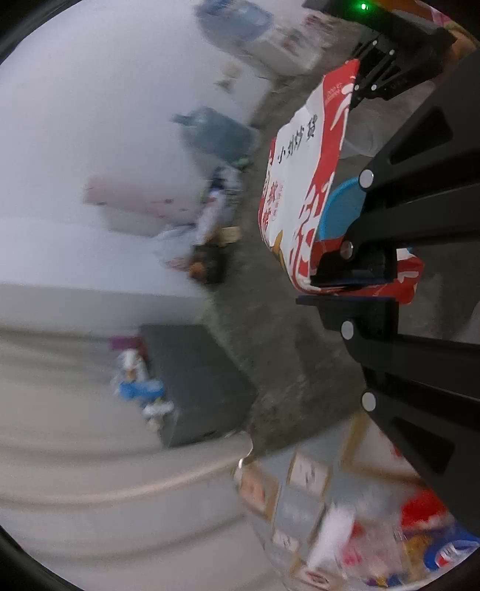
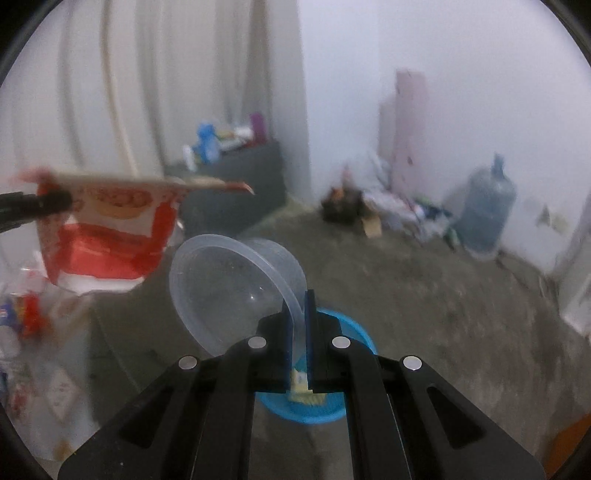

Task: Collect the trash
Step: 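Lift both items, carry them to the blue wastebasket and release, then move both open tools over the table toward the tissue and clear bag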

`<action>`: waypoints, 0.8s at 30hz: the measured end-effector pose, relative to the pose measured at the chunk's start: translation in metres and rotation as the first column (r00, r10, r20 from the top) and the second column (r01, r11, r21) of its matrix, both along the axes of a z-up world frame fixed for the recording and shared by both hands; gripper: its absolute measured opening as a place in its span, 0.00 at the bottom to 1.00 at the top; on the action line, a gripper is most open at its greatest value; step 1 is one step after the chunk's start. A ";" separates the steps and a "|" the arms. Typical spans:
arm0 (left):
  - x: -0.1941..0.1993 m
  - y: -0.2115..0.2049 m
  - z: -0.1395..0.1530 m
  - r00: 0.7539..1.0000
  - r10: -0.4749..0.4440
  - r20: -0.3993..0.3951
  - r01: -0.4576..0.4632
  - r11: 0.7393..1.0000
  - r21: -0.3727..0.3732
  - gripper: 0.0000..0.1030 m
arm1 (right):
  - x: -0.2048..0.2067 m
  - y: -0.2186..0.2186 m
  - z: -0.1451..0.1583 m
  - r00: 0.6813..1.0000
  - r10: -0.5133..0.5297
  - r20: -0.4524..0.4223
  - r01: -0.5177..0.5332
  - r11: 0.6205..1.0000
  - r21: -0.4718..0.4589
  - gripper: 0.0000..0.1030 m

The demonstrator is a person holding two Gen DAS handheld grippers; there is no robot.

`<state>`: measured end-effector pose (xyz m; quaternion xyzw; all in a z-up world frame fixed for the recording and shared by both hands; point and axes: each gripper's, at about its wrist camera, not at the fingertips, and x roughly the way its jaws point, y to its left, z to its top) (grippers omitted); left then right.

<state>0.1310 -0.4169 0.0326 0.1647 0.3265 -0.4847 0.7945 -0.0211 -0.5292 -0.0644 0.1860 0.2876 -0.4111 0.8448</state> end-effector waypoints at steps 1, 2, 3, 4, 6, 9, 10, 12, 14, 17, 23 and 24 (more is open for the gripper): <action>0.001 -0.018 -0.016 1.000 -0.012 -0.026 0.013 0.999 0.035 0.04 | 0.000 -0.007 -0.010 1.000 -0.012 -0.010 0.013 1.000 0.019 0.04; 0.000 -0.035 -0.032 0.999 -0.016 -0.045 0.019 0.998 0.067 0.04 | 0.002 -0.018 -0.027 0.999 -0.031 -0.023 0.032 0.998 0.049 0.04; -0.001 -0.053 -0.046 0.998 -0.020 -0.056 0.025 0.995 0.095 0.04 | 0.002 -0.025 -0.038 0.999 -0.040 -0.034 0.042 0.997 0.067 0.04; -0.003 -0.068 -0.060 0.997 -0.030 -0.068 0.038 0.992 0.123 0.04 | 0.002 -0.030 -0.045 0.998 -0.047 -0.044 0.051 0.995 0.083 0.04; -0.006 -0.092 -0.082 0.995 -0.041 -0.087 0.056 0.984 0.172 0.04 | 0.005 -0.048 -0.072 0.995 -0.066 -0.068 0.075 0.988 0.132 0.04; -0.009 -0.128 -0.123 0.986 -0.058 -0.159 0.095 0.966 0.239 0.07 | 0.005 -0.059 -0.096 0.992 -0.085 -0.095 0.102 0.977 0.186 0.04; -0.012 -0.144 -0.140 0.978 -0.069 -0.195 0.121 0.956 0.269 0.08 | 0.007 -0.067 -0.110 0.991 -0.086 -0.102 0.106 0.971 0.214 0.04; -0.018 -0.159 -0.162 0.973 -0.064 -0.221 0.133 0.940 0.314 0.16 | 0.006 -0.076 -0.126 0.989 -0.088 -0.116 0.115 0.962 0.248 0.13; -0.021 -0.170 -0.182 0.969 -0.050 -0.242 0.141 0.915 0.377 0.46 | 0.005 -0.083 -0.149 0.985 -0.091 -0.147 0.131 0.948 0.291 0.27; -0.023 -0.173 -0.192 0.969 -0.035 -0.245 0.135 0.905 0.402 0.50 | -0.005 -0.087 -0.160 0.979 -0.126 -0.159 0.172 0.932 0.319 0.33; -0.025 -0.163 -0.180 0.978 -0.036 -0.207 0.115 0.915 0.386 0.62 | -0.032 -0.082 -0.155 0.975 -0.182 -0.124 0.213 0.922 0.324 0.42; -0.024 -0.162 -0.178 0.978 -0.035 -0.204 0.113 0.916 0.384 0.62 | -0.035 -0.078 -0.153 0.975 -0.189 -0.120 0.218 0.921 0.324 0.42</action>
